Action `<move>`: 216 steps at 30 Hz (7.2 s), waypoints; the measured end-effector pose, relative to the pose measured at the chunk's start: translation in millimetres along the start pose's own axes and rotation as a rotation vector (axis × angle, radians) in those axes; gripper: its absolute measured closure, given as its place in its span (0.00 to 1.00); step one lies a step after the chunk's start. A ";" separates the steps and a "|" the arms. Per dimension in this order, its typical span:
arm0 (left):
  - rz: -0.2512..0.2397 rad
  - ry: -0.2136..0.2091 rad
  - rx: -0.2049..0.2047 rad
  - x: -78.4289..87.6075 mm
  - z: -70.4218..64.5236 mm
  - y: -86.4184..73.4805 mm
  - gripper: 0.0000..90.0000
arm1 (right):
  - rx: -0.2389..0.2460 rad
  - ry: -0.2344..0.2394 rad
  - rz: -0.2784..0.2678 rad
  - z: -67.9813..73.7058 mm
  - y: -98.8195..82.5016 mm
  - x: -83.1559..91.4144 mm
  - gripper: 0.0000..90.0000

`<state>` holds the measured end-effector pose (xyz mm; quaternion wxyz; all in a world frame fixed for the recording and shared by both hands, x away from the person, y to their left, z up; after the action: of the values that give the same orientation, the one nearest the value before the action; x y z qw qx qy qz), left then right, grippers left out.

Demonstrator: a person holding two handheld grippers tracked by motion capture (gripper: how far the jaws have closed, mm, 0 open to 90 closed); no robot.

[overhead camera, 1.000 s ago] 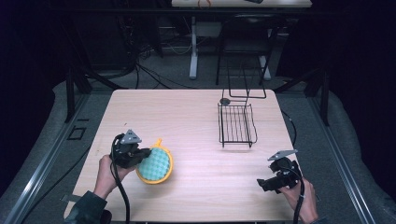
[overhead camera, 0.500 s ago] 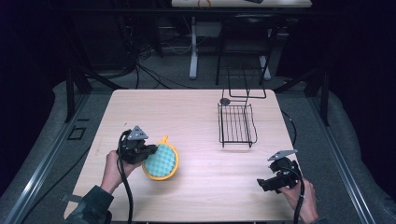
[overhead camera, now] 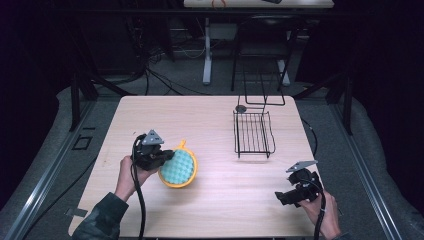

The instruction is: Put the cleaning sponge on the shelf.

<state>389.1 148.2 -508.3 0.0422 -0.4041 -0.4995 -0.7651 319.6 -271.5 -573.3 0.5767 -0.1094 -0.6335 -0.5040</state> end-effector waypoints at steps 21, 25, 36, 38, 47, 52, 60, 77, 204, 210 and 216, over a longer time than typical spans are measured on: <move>-0.042 -0.032 -0.007 -12.7 -8.0 26.8 0.97 | 0.001 -0.005 0.006 0.1 0.0 0.7 0.02; -0.053 -0.035 -0.007 -15.3 -10.1 32.4 0.97 | 0.001 -0.003 0.006 0.0 -0.1 0.2 0.02; -0.080 -0.053 -0.006 -23.7 -16.5 50.6 0.97 | -0.003 0.000 -0.002 -0.4 -0.5 -0.1 0.02; -0.078 -0.056 -0.007 -24.8 -17.2 52.8 0.97 | -0.007 0.002 0.004 -0.1 -0.7 0.1 0.02; -0.103 -0.077 -0.004 -38.7 -27.2 79.1 0.97 | -0.004 0.000 0.006 -0.7 -1.3 -0.1 0.02; -0.114 -0.091 -0.003 -45.8 -32.8 89.5 0.97 | 0.004 -0.002 0.011 -0.6 -1.5 -0.7 0.02; -0.131 -0.096 -0.012 -54.3 -39.6 106.0 0.97 | 0.004 0.005 0.012 -0.9 -1.5 -0.8 0.02; -0.151 -0.104 0.005 -78.6 -53.4 129.4 0.97 | -0.002 0.012 0.010 -0.4 -2.0 -0.3 0.02; 0.083 0.003 0.071 9.1 -7.0 -28.5 0.00 | 0.029 0.018 0.007 6.5 -1.4 -0.4 0.04; 0.154 0.020 0.119 4.9 2.0 -71.0 0.00 | 0.036 0.022 0.015 7.8 -1.2 -2.1 0.05; 0.161 0.030 0.122 0.9 7.5 -76.7 0.00 | 0.038 0.025 0.013 7.2 -1.1 -2.7 0.05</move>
<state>356.9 192.7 -562.4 0.1356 -0.4281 -0.5106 -0.7332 315.2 -265.3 -574.8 0.5898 -0.0961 -0.6351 -0.4894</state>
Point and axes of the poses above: each handheld gripper's, and its own axes: x roughly backward along the jaws, y roughly out of its top, z roughly to its left, the point moved 5 cm from there along -x, roughly forward along the jaws, and after that the axes turned 14 degrees about y, right-handed, at the moved point
